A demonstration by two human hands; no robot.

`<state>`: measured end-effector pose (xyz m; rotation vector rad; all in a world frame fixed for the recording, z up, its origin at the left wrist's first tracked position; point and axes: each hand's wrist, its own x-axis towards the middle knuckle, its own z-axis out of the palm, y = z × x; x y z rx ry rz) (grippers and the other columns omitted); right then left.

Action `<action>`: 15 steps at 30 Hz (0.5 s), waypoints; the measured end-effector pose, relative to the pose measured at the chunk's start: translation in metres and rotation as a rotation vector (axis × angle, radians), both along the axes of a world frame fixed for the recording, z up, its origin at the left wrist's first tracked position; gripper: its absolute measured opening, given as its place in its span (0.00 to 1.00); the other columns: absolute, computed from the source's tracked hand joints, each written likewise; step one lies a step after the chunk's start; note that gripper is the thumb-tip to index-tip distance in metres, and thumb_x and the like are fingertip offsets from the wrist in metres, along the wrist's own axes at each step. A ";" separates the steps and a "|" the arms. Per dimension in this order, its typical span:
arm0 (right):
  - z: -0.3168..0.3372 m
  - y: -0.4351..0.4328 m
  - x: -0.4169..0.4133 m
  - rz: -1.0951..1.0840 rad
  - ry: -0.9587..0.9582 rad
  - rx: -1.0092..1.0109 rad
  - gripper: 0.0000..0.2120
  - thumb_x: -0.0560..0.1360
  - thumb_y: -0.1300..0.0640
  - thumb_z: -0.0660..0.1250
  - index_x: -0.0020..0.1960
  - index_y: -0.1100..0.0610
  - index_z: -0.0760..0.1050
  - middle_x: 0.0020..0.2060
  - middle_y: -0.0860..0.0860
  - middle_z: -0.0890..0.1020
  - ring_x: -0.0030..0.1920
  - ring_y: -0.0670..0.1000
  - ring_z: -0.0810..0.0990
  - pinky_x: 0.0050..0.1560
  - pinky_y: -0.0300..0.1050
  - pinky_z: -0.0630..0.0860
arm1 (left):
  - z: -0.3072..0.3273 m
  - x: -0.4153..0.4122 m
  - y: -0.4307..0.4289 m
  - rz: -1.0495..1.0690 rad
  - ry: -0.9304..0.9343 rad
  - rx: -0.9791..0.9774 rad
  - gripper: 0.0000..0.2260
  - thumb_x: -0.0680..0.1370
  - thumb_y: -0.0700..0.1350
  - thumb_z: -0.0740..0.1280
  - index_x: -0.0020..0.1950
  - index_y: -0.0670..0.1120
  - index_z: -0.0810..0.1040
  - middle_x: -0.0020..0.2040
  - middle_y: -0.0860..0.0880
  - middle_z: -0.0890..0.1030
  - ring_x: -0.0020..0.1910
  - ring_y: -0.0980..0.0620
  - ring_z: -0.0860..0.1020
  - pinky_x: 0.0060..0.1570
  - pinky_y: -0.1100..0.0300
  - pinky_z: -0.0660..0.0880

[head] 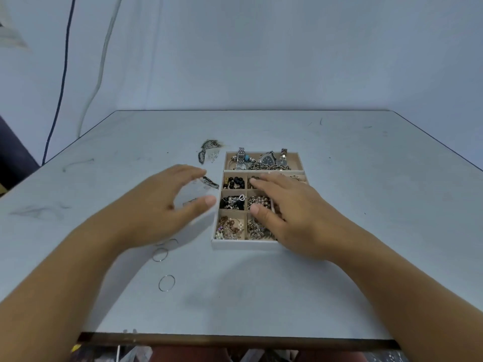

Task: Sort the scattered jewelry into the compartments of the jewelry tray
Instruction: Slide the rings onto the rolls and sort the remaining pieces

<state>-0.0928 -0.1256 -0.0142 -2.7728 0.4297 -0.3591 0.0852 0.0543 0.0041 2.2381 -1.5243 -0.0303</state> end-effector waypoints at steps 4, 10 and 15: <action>0.000 0.000 -0.001 -0.003 0.063 -0.039 0.25 0.79 0.40 0.54 0.74 0.46 0.61 0.74 0.45 0.63 0.75 0.47 0.54 0.75 0.49 0.51 | -0.001 0.022 0.008 0.066 -0.073 0.003 0.17 0.77 0.56 0.61 0.65 0.56 0.74 0.62 0.62 0.74 0.54 0.59 0.74 0.49 0.69 0.66; -0.003 0.000 -0.002 0.007 0.036 -0.012 0.26 0.75 0.38 0.54 0.72 0.43 0.64 0.73 0.42 0.64 0.75 0.45 0.54 0.75 0.48 0.51 | -0.005 0.033 0.023 0.081 0.094 0.089 0.12 0.69 0.64 0.67 0.49 0.63 0.79 0.53 0.66 0.78 0.54 0.63 0.76 0.55 0.61 0.72; -0.003 0.000 -0.002 0.016 0.009 -0.020 0.26 0.74 0.38 0.55 0.70 0.44 0.67 0.71 0.43 0.67 0.74 0.46 0.58 0.74 0.48 0.53 | -0.001 0.030 0.042 0.061 0.174 0.147 0.17 0.62 0.68 0.71 0.46 0.64 0.79 0.48 0.63 0.79 0.51 0.64 0.74 0.44 0.65 0.71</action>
